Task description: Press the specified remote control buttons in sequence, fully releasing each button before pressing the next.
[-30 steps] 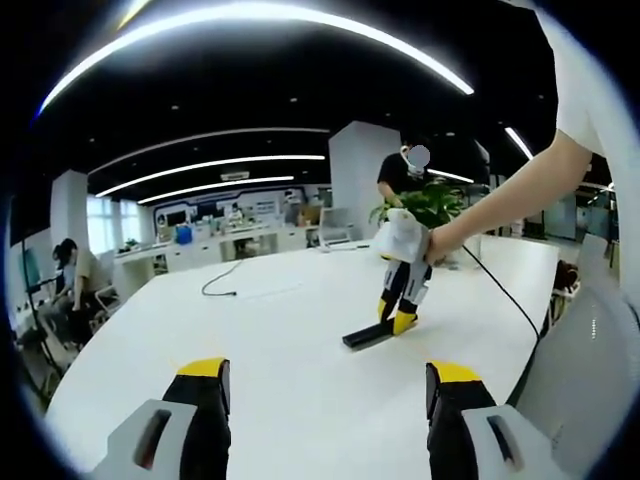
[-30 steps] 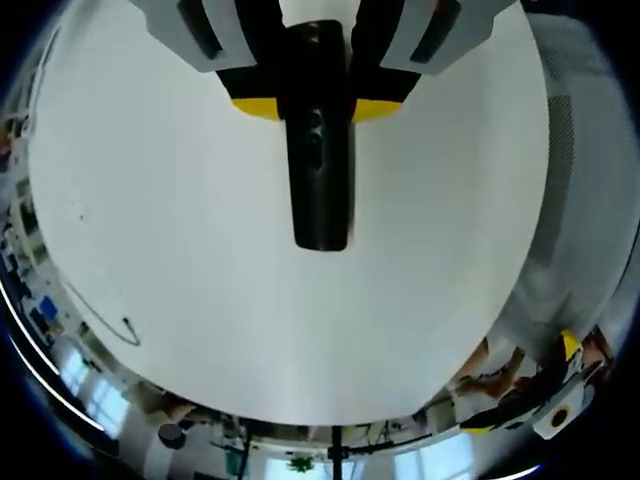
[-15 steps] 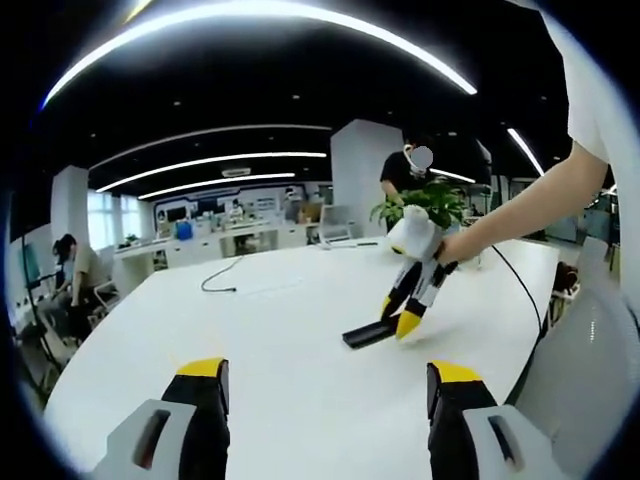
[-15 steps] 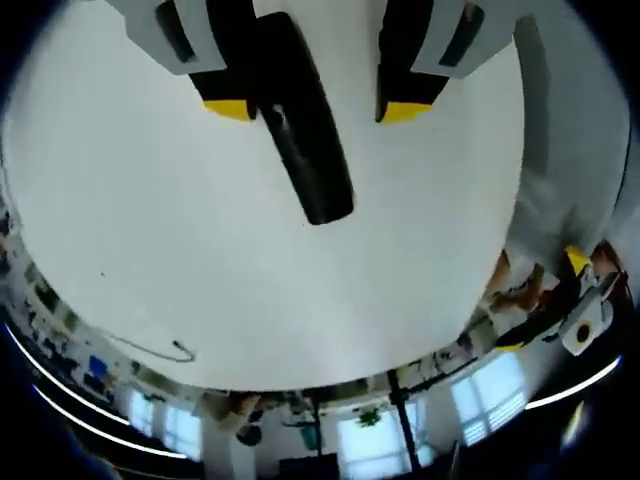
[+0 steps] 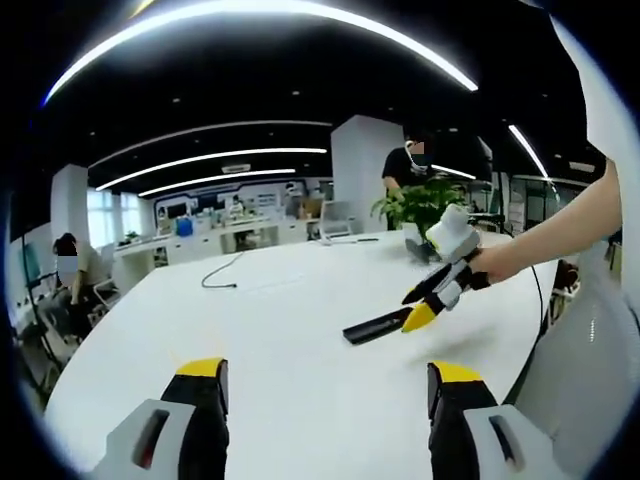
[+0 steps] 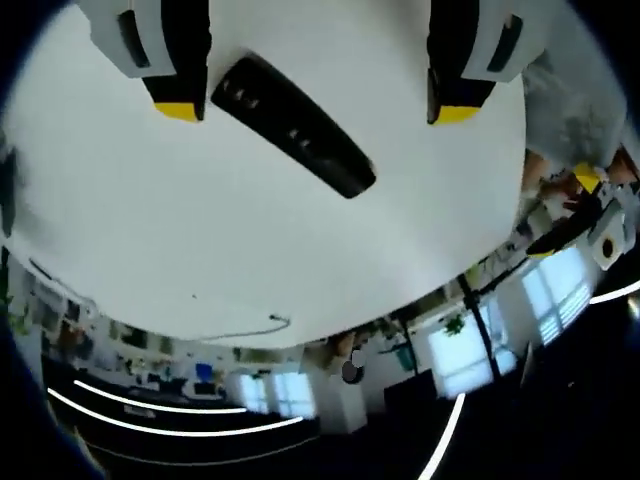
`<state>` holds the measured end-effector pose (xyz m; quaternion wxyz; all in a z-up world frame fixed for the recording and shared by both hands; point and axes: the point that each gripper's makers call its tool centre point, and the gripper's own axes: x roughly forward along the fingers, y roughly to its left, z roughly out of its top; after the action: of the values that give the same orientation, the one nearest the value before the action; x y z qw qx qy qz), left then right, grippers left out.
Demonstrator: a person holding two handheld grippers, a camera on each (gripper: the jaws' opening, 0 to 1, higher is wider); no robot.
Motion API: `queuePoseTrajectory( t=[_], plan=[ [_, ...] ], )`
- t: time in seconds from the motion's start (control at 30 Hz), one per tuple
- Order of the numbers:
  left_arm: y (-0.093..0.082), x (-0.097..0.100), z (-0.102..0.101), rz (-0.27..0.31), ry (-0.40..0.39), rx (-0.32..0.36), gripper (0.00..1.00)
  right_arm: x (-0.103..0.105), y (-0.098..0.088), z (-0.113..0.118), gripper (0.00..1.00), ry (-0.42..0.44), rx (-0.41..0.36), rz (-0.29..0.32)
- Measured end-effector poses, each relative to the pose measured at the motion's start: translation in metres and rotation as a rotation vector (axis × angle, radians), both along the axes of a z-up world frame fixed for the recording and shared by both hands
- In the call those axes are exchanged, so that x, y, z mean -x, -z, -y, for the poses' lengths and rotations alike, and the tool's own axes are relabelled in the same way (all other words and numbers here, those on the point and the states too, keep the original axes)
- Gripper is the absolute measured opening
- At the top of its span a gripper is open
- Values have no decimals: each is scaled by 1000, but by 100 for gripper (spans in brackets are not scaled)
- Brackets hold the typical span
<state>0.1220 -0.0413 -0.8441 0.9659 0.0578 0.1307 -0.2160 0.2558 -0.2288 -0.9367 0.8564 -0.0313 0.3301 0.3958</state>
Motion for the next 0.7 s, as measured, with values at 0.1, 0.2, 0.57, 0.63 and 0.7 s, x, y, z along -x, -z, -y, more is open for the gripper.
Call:
queuePoseTrajectory(
  t=[0.1,0.2,0.57,0.63,0.7],
  plan=[
    [-1,-1,-1,9,-6,-9,87,6,-11,5,98,28,-9,54],
    [0,0,-1,1,-8,1,88,12,-20,10,99,42,3,105],
    [2,2,0,-13,-3,-9,89,59,-47,17,99,90,7,172],
    [5,2,0,-30,-4,-12,90,68,-49,18,99,91,13,175],
    [7,3,0,-38,-1,-19,90,77,-51,20,99,94,7,171]
  ],
)
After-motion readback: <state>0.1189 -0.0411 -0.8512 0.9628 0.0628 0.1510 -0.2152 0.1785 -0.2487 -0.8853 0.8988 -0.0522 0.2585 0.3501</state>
